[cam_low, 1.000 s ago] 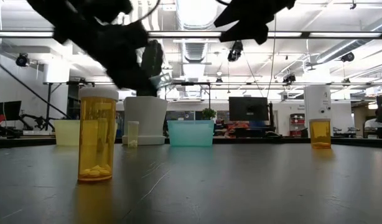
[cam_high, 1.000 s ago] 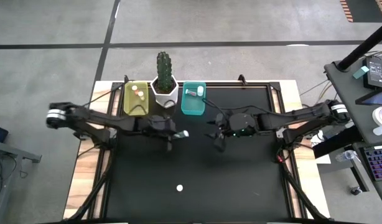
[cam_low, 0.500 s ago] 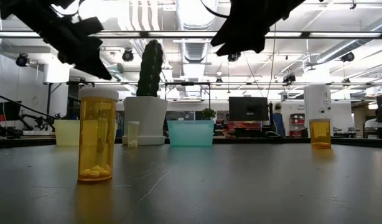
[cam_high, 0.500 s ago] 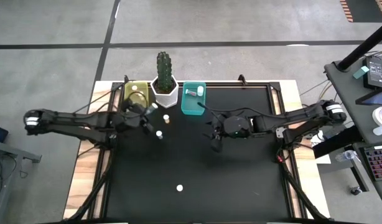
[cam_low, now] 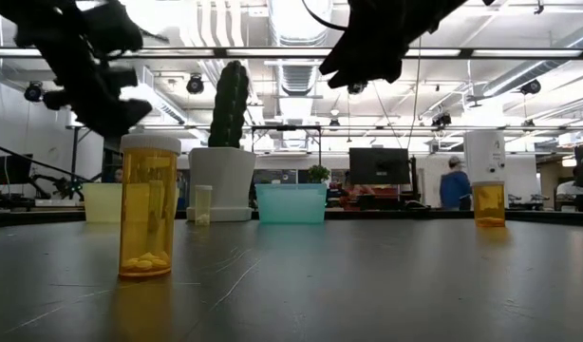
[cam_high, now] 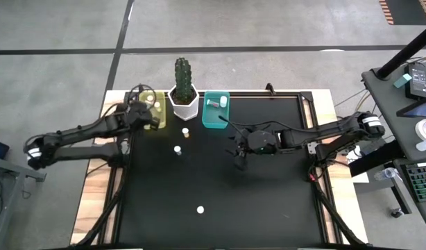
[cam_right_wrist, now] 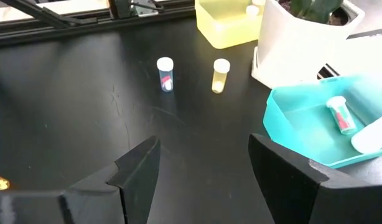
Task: Pick and place medicine bottles into bin by pill shape (circle, oval)
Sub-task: Put the light blue tablet bottle into the yellow bin
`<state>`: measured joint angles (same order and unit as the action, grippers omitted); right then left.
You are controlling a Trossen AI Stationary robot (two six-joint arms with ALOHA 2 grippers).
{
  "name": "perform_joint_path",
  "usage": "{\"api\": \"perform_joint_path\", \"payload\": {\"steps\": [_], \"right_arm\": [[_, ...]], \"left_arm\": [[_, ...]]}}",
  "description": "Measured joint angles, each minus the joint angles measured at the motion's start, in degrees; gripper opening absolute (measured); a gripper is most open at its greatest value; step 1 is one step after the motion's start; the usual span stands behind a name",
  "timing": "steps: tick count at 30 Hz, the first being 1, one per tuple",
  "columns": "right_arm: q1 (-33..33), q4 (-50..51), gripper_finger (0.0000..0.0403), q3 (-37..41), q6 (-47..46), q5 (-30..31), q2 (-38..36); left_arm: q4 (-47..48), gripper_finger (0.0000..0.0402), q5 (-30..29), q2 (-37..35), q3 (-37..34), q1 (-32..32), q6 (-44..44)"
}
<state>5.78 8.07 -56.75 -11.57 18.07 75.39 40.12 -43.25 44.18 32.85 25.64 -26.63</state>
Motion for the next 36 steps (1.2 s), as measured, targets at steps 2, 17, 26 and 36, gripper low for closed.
{"api": "perform_joint_path", "payload": {"steps": [2, 17, 26, 36], "right_arm": [[0.0, -0.1, 0.0238, 0.0, 0.7, 0.0, -0.2], [-0.6, 0.0, 0.0233, 0.0, 4.3, 0.0, -0.3], [-0.6, 0.2, 0.0231, 0.3, 5.2, 0.0, -0.3], [-0.6, 0.2, 0.0231, 0.5, 5.2, 0.0, -0.3]], "left_arm": [[-0.1, 0.0079, 2.7, 2.4, 0.6, 4.6, 1.1], [4.8, 0.0080, 13.4, 21.4, 9.1, 20.5, 10.7], [10.3, 0.0080, 19.0, 27.8, 12.3, 21.4, 10.5], [9.9, 0.0086, 19.1, 28.9, 12.2, 21.4, 9.0]]}}
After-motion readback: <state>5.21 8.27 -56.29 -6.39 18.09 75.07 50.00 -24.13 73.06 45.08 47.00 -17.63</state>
